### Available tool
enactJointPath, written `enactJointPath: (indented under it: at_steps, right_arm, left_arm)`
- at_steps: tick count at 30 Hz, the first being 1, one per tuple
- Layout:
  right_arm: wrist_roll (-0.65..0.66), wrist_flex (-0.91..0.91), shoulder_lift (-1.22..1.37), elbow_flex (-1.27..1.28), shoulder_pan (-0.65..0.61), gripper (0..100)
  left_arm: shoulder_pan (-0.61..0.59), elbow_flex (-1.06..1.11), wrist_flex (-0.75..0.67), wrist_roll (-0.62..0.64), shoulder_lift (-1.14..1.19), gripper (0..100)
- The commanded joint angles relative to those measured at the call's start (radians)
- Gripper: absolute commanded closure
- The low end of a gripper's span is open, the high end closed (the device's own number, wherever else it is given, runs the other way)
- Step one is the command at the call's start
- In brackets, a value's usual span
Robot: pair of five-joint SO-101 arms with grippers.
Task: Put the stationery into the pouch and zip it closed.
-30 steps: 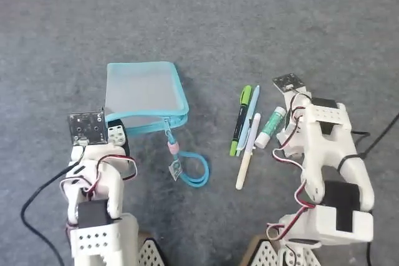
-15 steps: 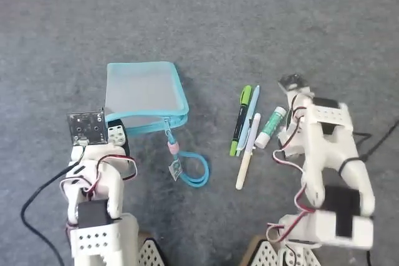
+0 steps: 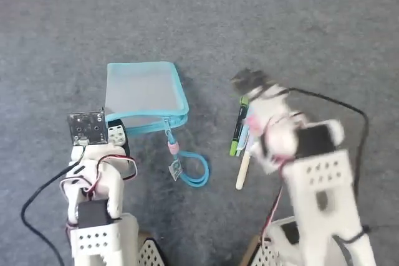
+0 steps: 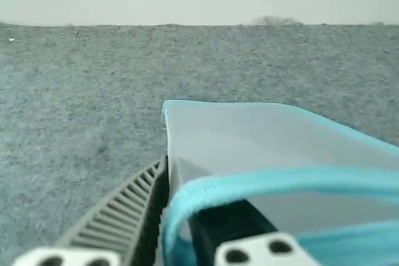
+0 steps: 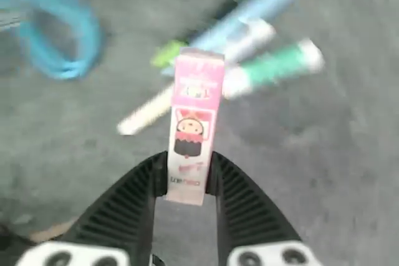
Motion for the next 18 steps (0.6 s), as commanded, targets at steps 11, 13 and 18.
enactJointPath:
  at_steps: [11,13,18]
  right_arm:
    - [-0.094,0.007,0.07,-0.21,-0.39,99.1]
    - [-0.094,0.005,0.119,-0.238,-0.394,99.1]
    - [-0.104,-0.024,0.289,-0.279,-0.392,99.1]
  left_arm:
    - [0.176,0.012,0.002,-0.015,-0.017,99]
    - [0.198,0.012,0.002,-0.015,-0.017,99]
    - [0.238,0.012,0.002,-0.015,-0.017,99]
